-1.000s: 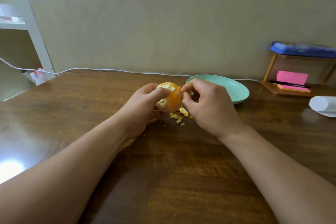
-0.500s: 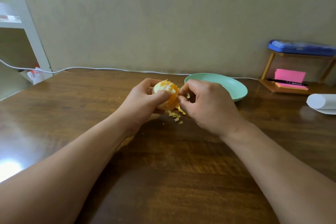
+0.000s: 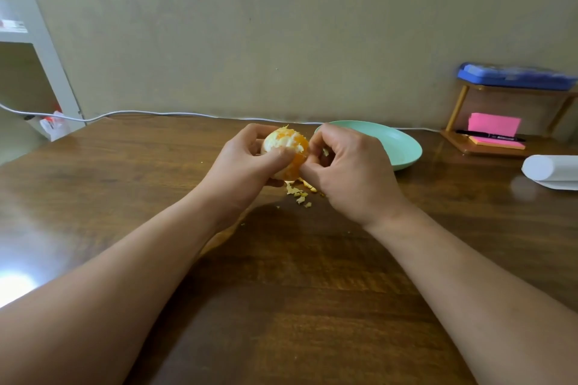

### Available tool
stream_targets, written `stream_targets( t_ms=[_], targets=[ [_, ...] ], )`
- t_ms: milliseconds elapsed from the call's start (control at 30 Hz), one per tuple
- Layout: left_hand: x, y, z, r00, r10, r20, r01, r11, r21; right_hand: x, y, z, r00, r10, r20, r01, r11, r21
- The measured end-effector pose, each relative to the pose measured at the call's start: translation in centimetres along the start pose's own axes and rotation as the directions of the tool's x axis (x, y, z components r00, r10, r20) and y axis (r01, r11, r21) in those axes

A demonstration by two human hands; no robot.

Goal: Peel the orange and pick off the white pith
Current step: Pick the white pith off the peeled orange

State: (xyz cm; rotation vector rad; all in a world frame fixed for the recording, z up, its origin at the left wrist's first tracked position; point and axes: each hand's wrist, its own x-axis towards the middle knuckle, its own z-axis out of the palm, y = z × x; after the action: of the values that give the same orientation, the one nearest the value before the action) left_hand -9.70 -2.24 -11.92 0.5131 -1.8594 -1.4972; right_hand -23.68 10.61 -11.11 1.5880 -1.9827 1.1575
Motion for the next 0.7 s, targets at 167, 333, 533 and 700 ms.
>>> stream_targets(
  t_ms=[167, 333, 533, 700],
  targets=[
    [0.3, -0.3, -0.1, 0.999, -0.048, -0.021, 0.045, 0.992, -0.119, -0.2, 0.5, 0.3, 0.988, 0.151, 0.016, -0.151, 0.973, 0.175],
    [0.8, 0.0, -0.1, 0.989, -0.148, -0.018, 0.132, 0.927, -0.35, -0.4, 1.4, 0.4, 0.982, 0.178, 0.067, -0.189, 0.953, 0.236],
    [0.8, 0.1, 0.0, 0.974, -0.228, 0.009, 0.211, 0.888, -0.409, -0.4, 0.3, 0.3, 0.982, 0.17, 0.086, -0.183, 0.965, 0.187],
    [1.0, -0.3, 0.0, 0.972, -0.232, -0.021, 0.212, 0.919, -0.331, -0.3, 0.6, 0.1, 0.997, 0.06, 0.058, -0.064, 0.996, 0.056]
  ],
)
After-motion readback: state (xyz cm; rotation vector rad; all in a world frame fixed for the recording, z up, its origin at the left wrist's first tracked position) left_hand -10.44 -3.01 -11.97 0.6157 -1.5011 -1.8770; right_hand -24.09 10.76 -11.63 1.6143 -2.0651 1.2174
